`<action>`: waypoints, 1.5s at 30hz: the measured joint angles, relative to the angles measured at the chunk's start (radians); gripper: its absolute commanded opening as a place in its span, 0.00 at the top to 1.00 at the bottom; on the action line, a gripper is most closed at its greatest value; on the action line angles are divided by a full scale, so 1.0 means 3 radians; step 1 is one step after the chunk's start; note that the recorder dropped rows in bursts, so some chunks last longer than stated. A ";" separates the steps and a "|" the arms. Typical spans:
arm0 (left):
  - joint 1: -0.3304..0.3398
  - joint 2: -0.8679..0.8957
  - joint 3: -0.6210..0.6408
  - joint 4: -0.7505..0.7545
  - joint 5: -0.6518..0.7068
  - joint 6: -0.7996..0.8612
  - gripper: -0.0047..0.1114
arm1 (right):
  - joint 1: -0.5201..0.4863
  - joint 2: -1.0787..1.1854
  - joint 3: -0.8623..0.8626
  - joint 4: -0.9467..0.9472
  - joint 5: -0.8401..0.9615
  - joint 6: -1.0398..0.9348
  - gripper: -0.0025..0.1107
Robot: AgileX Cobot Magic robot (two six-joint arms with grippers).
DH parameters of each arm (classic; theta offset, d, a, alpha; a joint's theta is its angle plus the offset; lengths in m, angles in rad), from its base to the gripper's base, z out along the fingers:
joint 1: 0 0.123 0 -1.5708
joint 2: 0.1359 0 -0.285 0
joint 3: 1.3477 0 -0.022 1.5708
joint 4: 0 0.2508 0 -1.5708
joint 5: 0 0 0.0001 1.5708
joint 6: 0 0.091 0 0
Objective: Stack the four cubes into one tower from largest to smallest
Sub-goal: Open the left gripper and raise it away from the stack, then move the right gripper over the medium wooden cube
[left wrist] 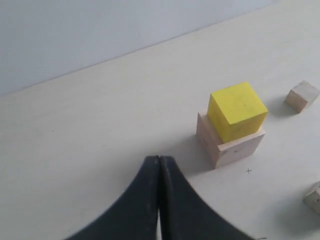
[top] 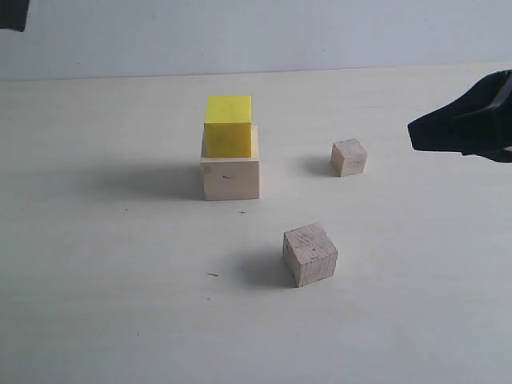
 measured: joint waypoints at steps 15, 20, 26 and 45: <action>0.0000 -0.1506 0.1245 -0.0029 -0.0881 -0.0403 0.96 | 0.0000 0.0000 0.0004 -0.0071 -0.0707 -0.0130 0.98; 0.0000 -0.1506 0.1245 -0.0066 -0.0881 -0.0403 0.96 | 0.0000 0.0069 0.0004 -0.0075 -0.1112 0.0059 0.98; 0.0000 -0.1506 0.1245 -0.0140 -0.0881 -0.0403 0.96 | 0.0000 0.0530 0.0004 -0.0069 -0.0821 0.0212 0.98; 0.0000 -0.1506 0.1245 -0.0155 -0.0795 -0.0403 0.96 | 0.0497 0.1074 0.0013 -0.0030 -0.0472 0.0367 0.98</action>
